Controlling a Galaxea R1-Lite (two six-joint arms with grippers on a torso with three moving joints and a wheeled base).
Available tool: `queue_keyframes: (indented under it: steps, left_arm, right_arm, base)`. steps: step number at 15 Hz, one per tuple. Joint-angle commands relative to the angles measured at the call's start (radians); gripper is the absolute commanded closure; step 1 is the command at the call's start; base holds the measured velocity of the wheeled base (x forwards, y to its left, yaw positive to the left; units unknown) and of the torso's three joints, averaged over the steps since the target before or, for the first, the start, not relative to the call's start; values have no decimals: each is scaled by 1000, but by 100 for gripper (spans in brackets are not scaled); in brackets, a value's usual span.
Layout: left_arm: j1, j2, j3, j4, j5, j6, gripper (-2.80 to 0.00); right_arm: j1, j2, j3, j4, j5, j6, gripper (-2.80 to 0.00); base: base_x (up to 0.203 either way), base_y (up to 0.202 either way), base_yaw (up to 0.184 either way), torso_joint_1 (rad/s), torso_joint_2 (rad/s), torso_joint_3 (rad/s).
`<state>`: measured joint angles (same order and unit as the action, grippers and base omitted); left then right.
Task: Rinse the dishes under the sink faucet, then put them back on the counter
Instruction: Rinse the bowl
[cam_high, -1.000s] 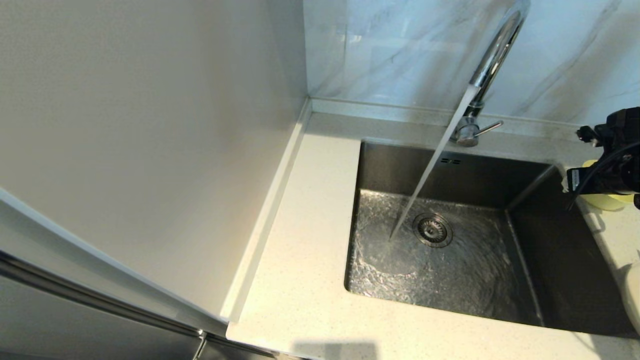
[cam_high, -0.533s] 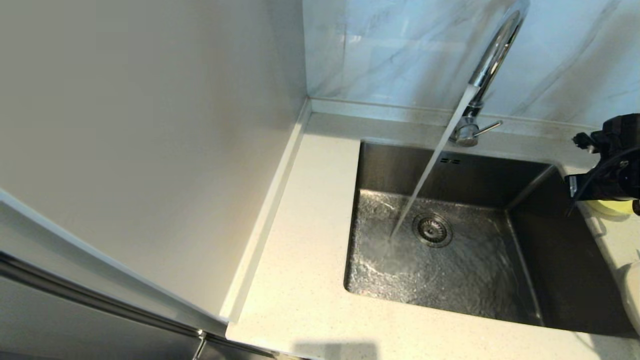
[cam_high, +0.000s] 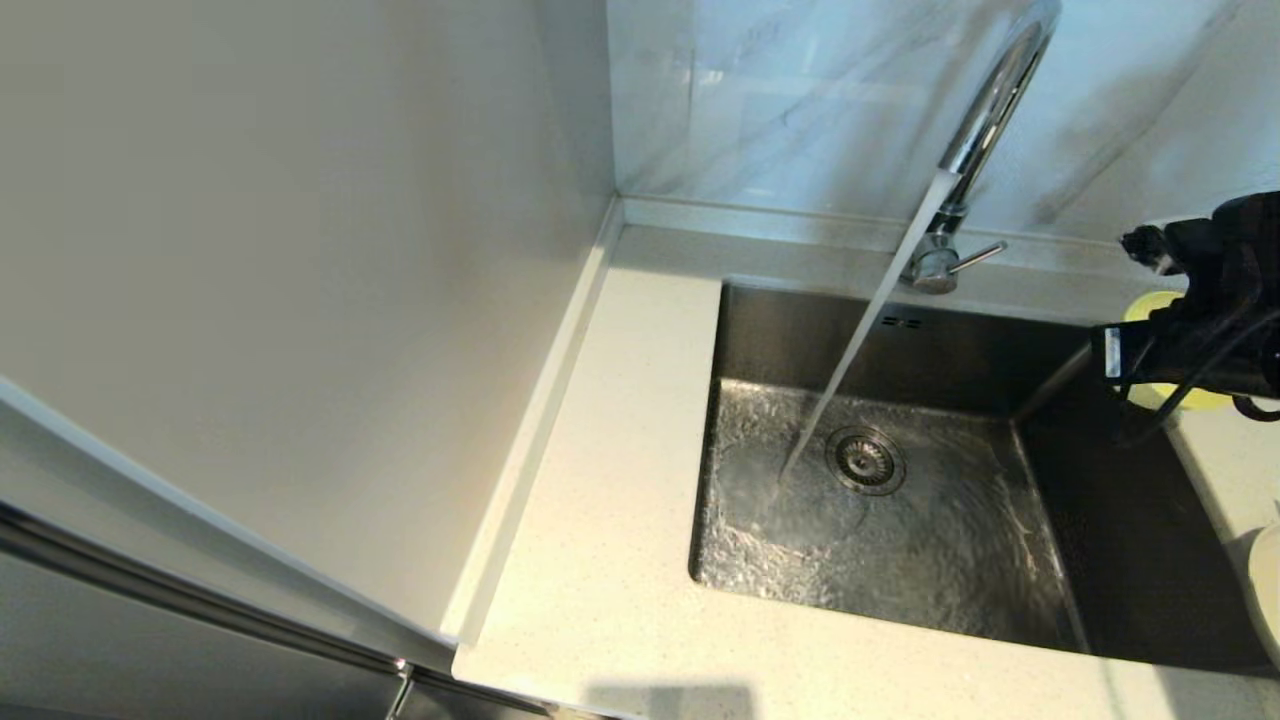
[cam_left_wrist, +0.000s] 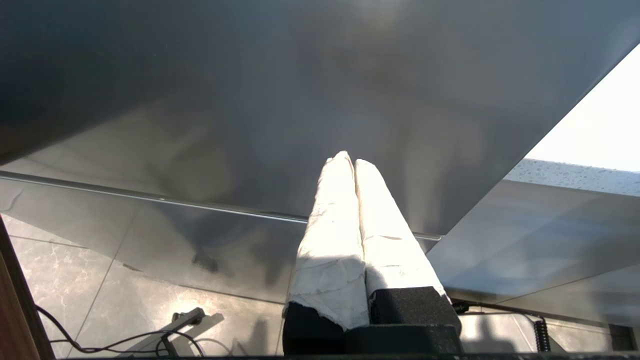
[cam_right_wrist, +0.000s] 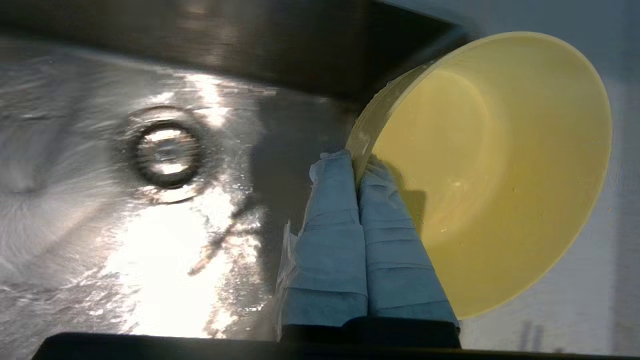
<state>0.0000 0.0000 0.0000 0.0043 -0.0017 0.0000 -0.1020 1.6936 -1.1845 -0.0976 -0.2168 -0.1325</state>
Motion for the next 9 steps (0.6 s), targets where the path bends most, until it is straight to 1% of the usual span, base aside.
queue_keyframes:
  steps: [1, 2, 3, 4, 6, 9]
  left_arm:
    - [0, 0, 0, 0, 0, 0, 0]
    - [0, 0, 0, 0, 0, 0, 0]
    - [0, 0, 0, 0, 0, 0, 0]
    - [0, 0, 0, 0, 0, 0, 0]
    - [0, 0, 0, 0, 0, 0, 0]
    - [0, 0, 0, 0, 0, 0, 0]
  right_arm:
    - [70, -143, 69, -2, 28, 31, 0]
    - [121, -179, 93, -3, 64, 88, 0]
    - [169, -211, 114, -3, 121, 144, 0]
    - [214, -228, 126, -4, 165, 182, 0]
    - [294, -235, 133, -15, 187, 235, 0]
    - [404, -211, 134, -93, 188, 296, 0]
  base:
    - [0, 0, 0, 0, 0, 0]
    - [0, 0, 0, 0, 0, 0]
    - [0, 0, 0, 0, 0, 0]
    - [0, 0, 0, 0, 0, 0]
    - [0, 0, 0, 0, 0, 0]
    - [0, 0, 0, 0, 0, 0]
